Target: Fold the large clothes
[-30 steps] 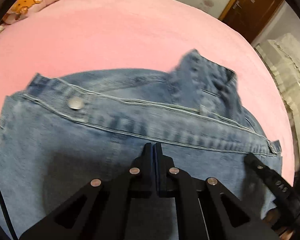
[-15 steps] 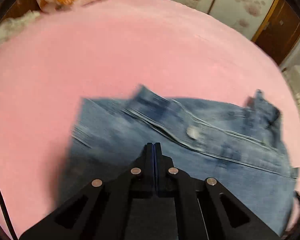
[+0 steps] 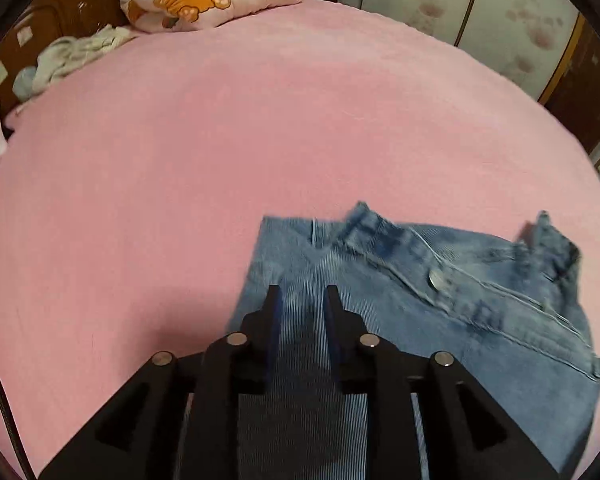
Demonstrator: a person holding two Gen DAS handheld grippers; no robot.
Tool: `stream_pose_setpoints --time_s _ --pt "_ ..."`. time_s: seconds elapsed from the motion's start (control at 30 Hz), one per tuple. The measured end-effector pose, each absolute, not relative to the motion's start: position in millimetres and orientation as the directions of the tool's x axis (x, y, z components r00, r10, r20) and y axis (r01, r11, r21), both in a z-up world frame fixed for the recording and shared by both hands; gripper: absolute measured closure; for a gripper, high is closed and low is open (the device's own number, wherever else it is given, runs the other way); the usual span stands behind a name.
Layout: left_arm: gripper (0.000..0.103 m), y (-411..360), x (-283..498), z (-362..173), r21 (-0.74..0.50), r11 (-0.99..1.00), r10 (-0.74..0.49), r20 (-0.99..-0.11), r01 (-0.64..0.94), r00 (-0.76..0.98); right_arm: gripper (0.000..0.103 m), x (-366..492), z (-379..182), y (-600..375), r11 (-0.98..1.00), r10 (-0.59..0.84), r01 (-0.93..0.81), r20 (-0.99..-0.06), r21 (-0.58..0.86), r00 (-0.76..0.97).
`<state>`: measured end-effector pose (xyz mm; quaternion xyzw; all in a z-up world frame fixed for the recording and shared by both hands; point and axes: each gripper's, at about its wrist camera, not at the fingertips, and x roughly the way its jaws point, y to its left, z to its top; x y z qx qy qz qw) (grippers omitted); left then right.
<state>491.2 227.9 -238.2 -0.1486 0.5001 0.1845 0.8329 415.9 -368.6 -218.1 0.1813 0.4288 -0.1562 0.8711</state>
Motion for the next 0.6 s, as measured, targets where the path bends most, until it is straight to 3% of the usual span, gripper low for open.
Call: stream_pose_setpoints --time_s 0.03,0.07,0.1,0.27,0.37,0.47,0.6 --pt "0.071 228 483 -236 -0.081 0.885 0.146 -0.887 -0.458 0.438 0.103 422 -215 -354 0.895 -0.071 0.39 -0.798 0.214 0.599" --pt "0.06 227 476 -235 -0.099 0.884 0.131 -0.886 -0.457 0.445 0.103 426 -214 -342 0.902 -0.029 0.358 -0.793 0.241 0.608" --pt "0.058 225 468 -233 -0.119 0.885 0.112 -0.884 -0.45 0.454 0.103 429 -214 -330 0.906 0.009 0.329 -0.79 0.265 0.613" --pt "0.057 205 418 -225 -0.164 0.878 0.07 -0.885 -0.449 0.46 0.103 444 -226 -249 0.92 0.216 0.147 -0.783 0.364 0.584" --pt "0.046 200 398 -229 -0.18 0.88 0.039 -0.894 -0.44 0.445 0.103 444 -243 -210 0.899 0.314 0.105 -0.791 0.426 0.525" --pt "0.046 205 375 -231 -0.165 0.867 0.062 -0.901 -0.471 0.429 0.103 437 -260 -180 0.888 0.352 0.105 -0.809 0.448 0.47" --pt "0.046 225 346 -233 -0.254 0.823 -0.011 -0.902 -0.508 0.433 0.103 432 -282 -161 0.893 0.344 0.135 -0.843 0.43 0.413"
